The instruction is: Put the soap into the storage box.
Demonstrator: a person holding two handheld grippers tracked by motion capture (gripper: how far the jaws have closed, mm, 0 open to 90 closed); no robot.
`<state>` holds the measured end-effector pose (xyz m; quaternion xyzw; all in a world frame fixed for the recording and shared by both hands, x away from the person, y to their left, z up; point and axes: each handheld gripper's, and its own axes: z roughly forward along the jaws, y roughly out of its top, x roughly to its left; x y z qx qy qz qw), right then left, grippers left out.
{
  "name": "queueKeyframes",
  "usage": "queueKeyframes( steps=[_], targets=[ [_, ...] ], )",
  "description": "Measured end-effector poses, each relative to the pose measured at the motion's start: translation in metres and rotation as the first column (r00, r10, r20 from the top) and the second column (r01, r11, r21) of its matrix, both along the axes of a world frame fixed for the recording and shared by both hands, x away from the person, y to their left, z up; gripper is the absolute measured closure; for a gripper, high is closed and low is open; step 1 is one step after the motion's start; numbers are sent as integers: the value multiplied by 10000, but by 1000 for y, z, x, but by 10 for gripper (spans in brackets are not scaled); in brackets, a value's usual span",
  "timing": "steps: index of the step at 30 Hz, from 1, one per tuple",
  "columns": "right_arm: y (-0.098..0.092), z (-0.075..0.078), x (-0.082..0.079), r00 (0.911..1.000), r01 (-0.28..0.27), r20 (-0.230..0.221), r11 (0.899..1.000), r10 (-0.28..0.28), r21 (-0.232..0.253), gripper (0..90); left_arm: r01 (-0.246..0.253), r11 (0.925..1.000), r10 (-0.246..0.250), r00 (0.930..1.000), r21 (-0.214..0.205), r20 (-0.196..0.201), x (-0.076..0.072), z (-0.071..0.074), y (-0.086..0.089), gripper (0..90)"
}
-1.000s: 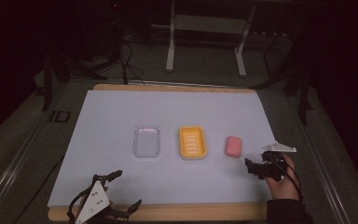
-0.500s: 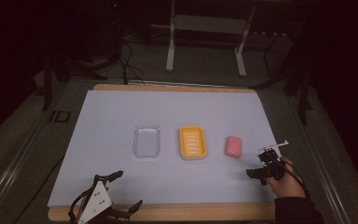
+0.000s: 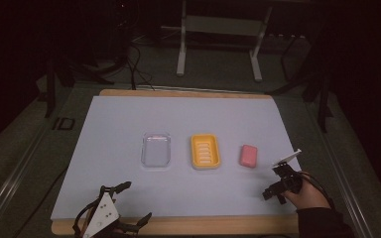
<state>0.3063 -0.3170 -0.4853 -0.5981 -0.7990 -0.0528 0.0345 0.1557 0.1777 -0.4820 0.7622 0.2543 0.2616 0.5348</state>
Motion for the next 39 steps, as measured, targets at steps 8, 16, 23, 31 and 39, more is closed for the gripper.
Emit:
queueKeyframes(
  steps=[8,16,23,31,39],
  targets=[
    [5,0,-1,9945,-61,-1048,9997,37,-231,220,-29,10000,29,10000,-8,10,0,0,0,8],
    [20,4,-2,9863,-148,-1649,9978,39,-652,218,-116,9999,116,9999,34,14,0,0,0,8],
    [36,5,0,9854,-317,-1687,9974,205,-643,218,-90,9999,90,10000,66,27,-1,0,0,8],
    [53,6,6,9926,-358,-1196,9924,216,-1174,219,-71,9999,71,10000,84,13,-1,-1,-1,8],
    [65,10,12,9928,-492,-1143,9931,370,-1060,219,-71,9999,71,10000,99,-6,0,-1,-1,8]
  ],
)
